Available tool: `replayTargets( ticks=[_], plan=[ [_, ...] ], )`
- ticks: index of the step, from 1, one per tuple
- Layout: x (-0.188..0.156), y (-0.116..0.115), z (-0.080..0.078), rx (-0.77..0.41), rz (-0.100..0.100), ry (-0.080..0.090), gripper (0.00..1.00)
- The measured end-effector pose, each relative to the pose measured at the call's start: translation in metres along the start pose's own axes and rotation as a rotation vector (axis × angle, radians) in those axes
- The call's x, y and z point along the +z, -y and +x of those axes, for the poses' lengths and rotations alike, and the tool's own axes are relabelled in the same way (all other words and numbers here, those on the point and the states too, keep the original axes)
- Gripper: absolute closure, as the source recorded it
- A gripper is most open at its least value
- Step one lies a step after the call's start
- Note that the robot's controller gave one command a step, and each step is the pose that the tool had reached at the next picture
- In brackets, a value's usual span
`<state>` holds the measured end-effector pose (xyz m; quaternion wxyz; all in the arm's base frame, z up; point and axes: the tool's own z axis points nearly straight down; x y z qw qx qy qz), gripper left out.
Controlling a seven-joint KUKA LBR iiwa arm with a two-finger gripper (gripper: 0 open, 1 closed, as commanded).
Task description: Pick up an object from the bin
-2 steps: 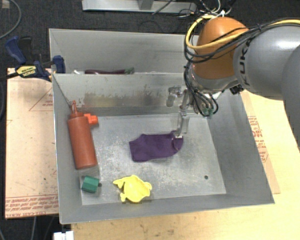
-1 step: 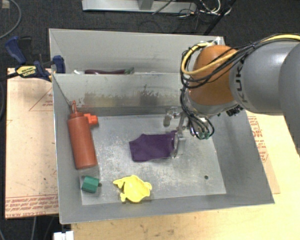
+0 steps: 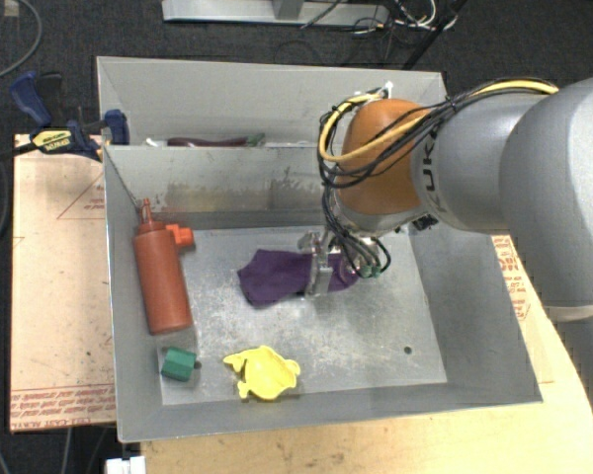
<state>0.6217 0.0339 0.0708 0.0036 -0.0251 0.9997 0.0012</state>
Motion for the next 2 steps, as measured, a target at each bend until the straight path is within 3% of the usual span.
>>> replayTargets(
  ticks=[1, 2],
  plan=[
    [0.0, 0.0, 0.0, 0.0, 0.0, 0.0, 1.0],
    [-0.131, 0.003, -0.003, -0.014, 0.0, 0.004, 1.0]
  ],
)
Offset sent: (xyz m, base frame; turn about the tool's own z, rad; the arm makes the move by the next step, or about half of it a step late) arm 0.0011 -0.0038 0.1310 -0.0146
